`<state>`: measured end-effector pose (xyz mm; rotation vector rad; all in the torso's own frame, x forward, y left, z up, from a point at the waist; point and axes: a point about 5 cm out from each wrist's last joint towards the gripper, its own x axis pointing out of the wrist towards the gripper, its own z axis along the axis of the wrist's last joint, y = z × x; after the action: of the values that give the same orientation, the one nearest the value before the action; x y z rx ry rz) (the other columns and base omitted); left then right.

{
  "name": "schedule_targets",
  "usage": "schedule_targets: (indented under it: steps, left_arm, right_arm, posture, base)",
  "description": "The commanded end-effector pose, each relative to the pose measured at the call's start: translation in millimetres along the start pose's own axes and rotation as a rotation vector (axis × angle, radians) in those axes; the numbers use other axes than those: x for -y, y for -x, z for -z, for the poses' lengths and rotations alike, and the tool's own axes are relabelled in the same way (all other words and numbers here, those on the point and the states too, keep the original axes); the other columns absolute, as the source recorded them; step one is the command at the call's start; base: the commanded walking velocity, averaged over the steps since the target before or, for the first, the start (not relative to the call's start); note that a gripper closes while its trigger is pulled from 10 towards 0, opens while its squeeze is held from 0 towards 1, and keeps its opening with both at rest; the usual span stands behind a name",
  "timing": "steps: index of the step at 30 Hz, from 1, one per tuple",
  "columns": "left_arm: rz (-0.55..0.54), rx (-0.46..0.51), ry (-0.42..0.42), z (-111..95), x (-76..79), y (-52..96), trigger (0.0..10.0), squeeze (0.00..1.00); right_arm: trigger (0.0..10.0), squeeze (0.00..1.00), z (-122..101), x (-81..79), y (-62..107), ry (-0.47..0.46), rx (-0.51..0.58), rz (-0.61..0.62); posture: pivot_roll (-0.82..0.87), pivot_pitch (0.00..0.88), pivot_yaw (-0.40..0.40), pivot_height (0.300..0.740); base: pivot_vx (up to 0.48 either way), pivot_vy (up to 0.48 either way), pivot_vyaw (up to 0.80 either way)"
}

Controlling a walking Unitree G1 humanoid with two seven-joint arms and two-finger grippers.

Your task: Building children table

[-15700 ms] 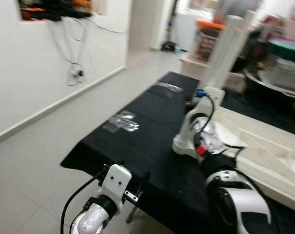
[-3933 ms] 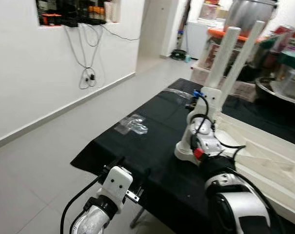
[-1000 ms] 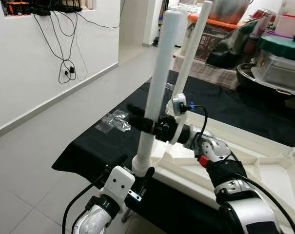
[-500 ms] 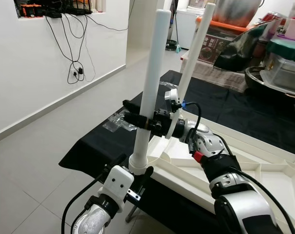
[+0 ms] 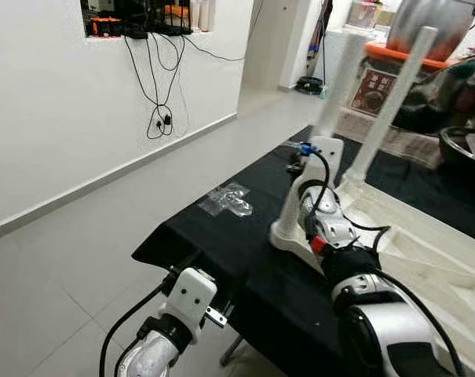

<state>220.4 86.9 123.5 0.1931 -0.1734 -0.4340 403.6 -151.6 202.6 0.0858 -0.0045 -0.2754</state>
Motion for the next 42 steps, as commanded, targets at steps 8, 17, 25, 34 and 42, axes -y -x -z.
schedule_targets:
  steps: [8, 17, 25, 34, 42]
  left_arm:
    - [0.018, -0.012, 0.001, 3, 4.8, 0.4, 10.0, 0.0]
    - [0.022, -0.009, 0.003, 2, 5.7, -0.2, 10.0, 0.0]
    - [0.02, -0.008, 0.002, 1, 5.5, -0.8, 10.0, 0.0]
    - [0.016, -0.008, 0.002, 1, 3.9, -1.5, 10.0, 0.0]
    - [0.016, -0.01, 0.002, 1, 3.6, -0.8, 10.0, 0.0]
  right_arm:
    - [10.0, 1.0, 9, -7.4, 3.8, -0.094, 0.014, -0.017]
    - [10.0, 0.0, -18, -43.0, 11.5, -0.326, 0.07, -0.617]
    - [10.0, 0.0, -14, -47.1, 26.4, -0.286, 0.003, -1.052]
    - [10.0, 0.0, -3, -49.1, 49.6, -0.208, -0.085, -1.559]
    - [0.0, 0.0, -5, -53.3, 45.3, -0.206, -0.042, -1.497]
  posture:
    - [0.07, 0.0, -0.139, 0.74]
    - [0.06, 0.0, -0.137, 0.74]
    - [0.07, 0.0, -0.14, 0.74]
    - [0.07, 0.008, -0.139, 0.74]
    - [0.07, 0.013, -0.139, 0.74]
  base:
    - [0.0, 0.0, 0.0]
    - [0.0, 0.0, 0.0]
    - [0.0, 0.0, 0.0]
    - [0.0, 0.0, 0.0]
    - [0.0, 0.0, 0.0]
